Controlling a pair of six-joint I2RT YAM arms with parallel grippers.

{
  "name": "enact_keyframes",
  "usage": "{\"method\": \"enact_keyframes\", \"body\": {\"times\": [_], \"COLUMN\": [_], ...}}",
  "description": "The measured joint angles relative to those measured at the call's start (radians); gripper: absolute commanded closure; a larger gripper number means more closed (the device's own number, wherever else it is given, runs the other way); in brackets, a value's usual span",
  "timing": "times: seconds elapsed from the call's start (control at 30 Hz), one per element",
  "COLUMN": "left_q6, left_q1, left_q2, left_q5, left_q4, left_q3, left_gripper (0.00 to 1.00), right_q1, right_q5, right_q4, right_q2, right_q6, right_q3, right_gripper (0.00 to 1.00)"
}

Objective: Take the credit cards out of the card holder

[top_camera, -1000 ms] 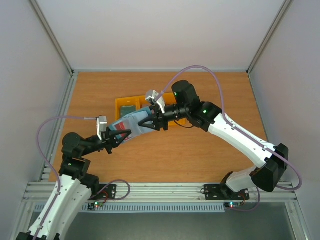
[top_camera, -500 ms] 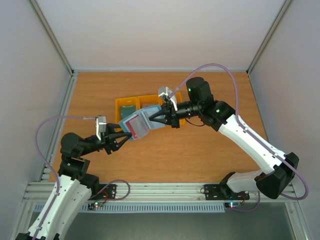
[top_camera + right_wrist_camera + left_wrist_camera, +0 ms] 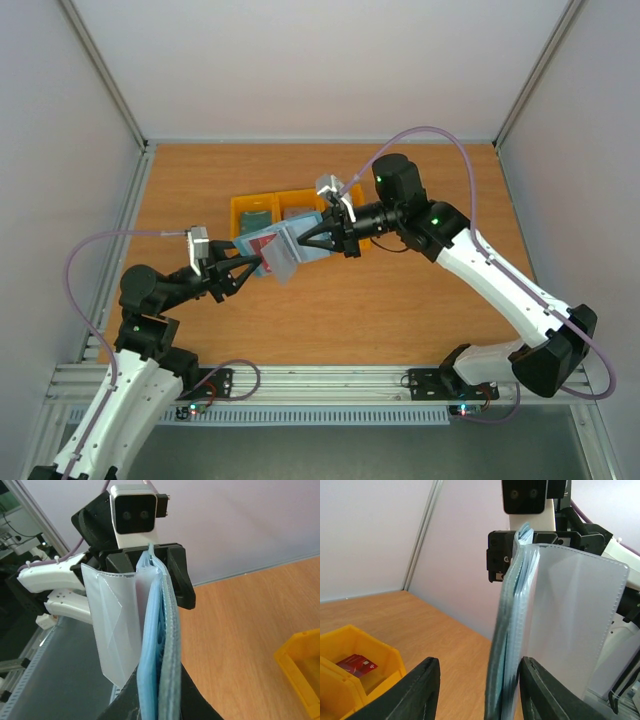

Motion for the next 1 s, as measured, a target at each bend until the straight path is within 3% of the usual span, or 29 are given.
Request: {"method": "enact_keyframes", "body": {"times": [0.37, 0.4, 0.47, 0.53, 0.7, 0.83, 1.0], "left_q6": [-0.002, -0.003, -0.009, -0.009, -0.015, -0.001, 0.1], "left_q1": [-0.011, -0.012, -0.012, -0.013, -0.018, -0.019, -0.024], "left_q2": [0.005, 0.005, 0.005, 0.005, 0.004, 0.003, 0.026], "left_q5": [-0.006, -0.005, 0.0, 0.001, -0.002, -0.105, -0.388], "left_q4": [0.0, 0.0, 0.0, 0.0, 0.005, -0.088, -0.351], "left_q3": [0.0, 0.0, 0.0, -0.001, -0.006, 0.001, 0.054], "left_gripper": [0.54, 0.59, 0.82, 0.98, 1.0, 1.0, 1.0], "right_q1": [0.006, 0.006, 0.006, 0.006, 0.006, 0.004, -0.007], "right_q5": [-0.044, -0.045, -0.045, -0.046, -0.032, 0.12, 0.343], "right_q4": [0.073, 0.074, 0.074, 0.074, 0.032, -0.074, -0.126], "right_q2": [0.083, 0.088, 0.091, 0.092, 0.093, 0.088, -0.011], "right_q6": [0.045, 0.047, 0.047, 0.047, 0.021, -0.038, -0.045], "right_q3": [0.004, 0.004, 0.004, 0.004, 0.023, 0.092, 0.088], "right_gripper": [0.99, 0.99, 0.99, 0.98, 0.55, 0.48, 0.53]}}
